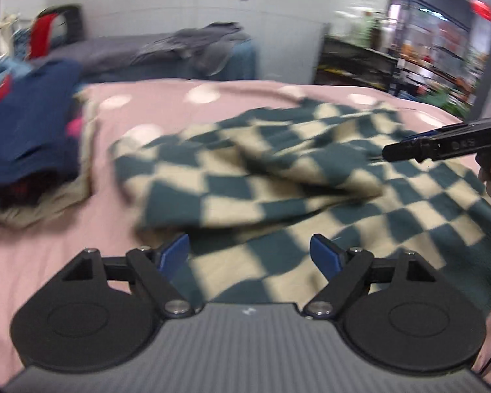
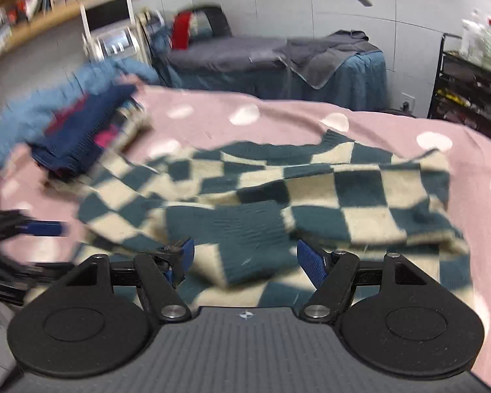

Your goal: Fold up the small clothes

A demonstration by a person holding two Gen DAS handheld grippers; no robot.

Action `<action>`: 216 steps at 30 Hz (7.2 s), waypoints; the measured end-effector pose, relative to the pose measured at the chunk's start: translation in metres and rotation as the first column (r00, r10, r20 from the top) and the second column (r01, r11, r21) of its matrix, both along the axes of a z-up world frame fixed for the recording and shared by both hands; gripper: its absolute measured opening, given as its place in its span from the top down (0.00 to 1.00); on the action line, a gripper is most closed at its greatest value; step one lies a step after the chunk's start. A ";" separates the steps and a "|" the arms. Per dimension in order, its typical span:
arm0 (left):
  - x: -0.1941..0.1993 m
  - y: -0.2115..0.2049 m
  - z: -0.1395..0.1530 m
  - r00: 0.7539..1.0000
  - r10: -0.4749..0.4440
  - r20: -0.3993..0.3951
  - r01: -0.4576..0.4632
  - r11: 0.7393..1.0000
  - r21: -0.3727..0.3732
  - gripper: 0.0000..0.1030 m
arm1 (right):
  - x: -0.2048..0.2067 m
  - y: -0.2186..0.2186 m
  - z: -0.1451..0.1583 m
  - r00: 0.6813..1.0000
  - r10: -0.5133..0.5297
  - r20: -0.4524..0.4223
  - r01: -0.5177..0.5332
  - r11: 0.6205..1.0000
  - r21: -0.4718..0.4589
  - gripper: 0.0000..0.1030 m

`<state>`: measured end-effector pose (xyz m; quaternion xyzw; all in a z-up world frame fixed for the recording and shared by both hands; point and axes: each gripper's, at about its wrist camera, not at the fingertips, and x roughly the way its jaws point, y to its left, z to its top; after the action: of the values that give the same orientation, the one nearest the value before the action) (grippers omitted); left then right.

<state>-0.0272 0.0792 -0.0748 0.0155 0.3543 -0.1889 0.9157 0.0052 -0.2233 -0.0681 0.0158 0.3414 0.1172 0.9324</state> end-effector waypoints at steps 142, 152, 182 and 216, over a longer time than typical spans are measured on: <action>-0.085 0.033 -0.028 0.922 -0.086 -0.378 -0.079 0.914 -0.399 0.94 | -0.214 -0.141 -0.004 0.917 -0.288 -0.277 0.386 0.814 0.434 0.83; 0.001 0.051 -0.007 0.950 -0.064 -0.304 -0.118 0.831 -0.544 0.94 | -0.134 -0.167 0.026 0.946 -0.219 -0.240 0.323 0.703 0.633 0.83; 0.210 -0.019 0.030 0.946 0.288 0.147 -0.310 0.939 0.152 0.01 | 0.091 -0.136 0.038 0.939 -0.248 0.239 0.244 0.969 0.048 0.00; 0.036 -0.281 0.016 0.894 -0.402 0.197 0.327 0.888 0.325 0.25 | 0.033 -0.196 0.018 0.963 -0.239 -0.123 0.260 0.941 0.215 0.15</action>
<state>0.0089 -0.2016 -0.0586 0.2375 0.2457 -0.3024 0.8898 0.0379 -0.4196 -0.0502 0.1720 0.3647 0.0358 0.9144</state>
